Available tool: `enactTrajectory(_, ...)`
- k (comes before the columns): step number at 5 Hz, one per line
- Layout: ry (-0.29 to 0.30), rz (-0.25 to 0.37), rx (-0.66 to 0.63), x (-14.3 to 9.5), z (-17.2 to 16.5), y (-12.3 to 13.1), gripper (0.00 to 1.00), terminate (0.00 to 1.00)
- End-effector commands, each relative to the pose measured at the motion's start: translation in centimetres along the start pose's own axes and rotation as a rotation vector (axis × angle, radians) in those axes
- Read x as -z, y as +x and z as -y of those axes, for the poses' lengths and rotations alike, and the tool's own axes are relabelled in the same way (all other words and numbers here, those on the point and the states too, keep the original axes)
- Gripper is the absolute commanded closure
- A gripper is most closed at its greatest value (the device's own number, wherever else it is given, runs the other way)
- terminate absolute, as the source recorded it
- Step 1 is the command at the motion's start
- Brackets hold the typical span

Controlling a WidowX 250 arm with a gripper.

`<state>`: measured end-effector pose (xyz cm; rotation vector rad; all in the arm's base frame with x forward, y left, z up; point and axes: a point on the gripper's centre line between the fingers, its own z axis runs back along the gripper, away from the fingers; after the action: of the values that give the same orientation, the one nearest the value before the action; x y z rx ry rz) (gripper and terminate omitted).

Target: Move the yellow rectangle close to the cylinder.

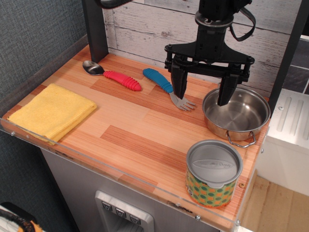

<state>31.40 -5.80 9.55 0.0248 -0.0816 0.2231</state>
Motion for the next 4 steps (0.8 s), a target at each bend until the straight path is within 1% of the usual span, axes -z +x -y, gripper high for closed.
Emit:
enactTrajectory(1,0.000,0.000,0.000,0.0,0.0,0.0,0.00,0.00)
enactTrajectory(2,0.010,0.011,-0.064,0.4,-2.4,-0.2,0.00,0.00)
enactTrajectory(3,0.061,-0.001,-0.118,0.7,-5.5,-0.4,0.00,0.00)
enactTrajectory(4,0.097,-0.032,-0.265,0.9,-9.4,-0.9,0.00,0.00)
